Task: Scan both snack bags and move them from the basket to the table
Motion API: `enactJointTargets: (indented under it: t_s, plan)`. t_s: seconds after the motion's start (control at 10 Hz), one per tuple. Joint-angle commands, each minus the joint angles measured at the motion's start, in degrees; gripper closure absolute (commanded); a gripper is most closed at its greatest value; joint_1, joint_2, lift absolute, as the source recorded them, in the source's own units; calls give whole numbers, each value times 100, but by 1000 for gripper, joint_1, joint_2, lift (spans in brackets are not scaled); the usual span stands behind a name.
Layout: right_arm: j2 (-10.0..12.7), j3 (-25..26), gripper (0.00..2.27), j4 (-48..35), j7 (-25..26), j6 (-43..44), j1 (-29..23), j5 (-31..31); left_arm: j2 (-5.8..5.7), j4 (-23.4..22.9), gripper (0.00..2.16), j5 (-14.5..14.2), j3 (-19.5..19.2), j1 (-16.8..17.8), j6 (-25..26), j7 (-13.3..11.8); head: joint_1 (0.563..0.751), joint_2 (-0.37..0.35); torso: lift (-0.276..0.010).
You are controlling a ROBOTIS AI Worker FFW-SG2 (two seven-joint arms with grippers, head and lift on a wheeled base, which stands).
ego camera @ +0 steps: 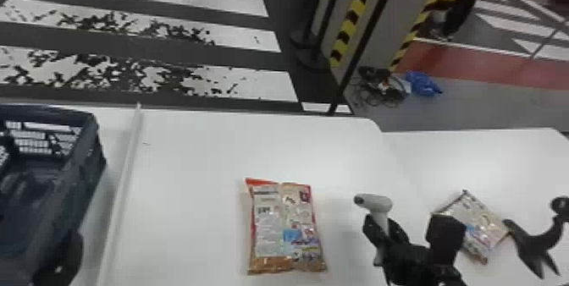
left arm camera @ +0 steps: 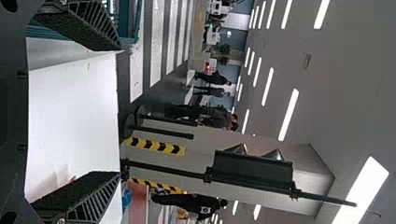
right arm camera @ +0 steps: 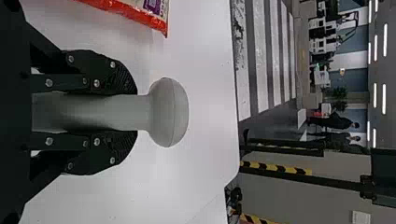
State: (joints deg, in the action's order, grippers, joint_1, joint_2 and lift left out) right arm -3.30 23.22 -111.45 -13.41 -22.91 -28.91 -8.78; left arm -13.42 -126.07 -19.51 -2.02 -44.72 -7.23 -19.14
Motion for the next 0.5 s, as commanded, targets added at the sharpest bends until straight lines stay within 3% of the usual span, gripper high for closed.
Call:
enactJointTargets:
  t_s: [0.0, 0.4]
  plan:
    - [-118, 130, 2250, 545, -197, 115, 255, -9, 23, -14, 33, 35, 0, -28, -19, -2, 695, -339, -98]
    - [-338, 130, 2250, 1530, -522, 519, 615, 61, 67, -32, 33, 53, -44, -81, -54, -55, 695, -350, -98]
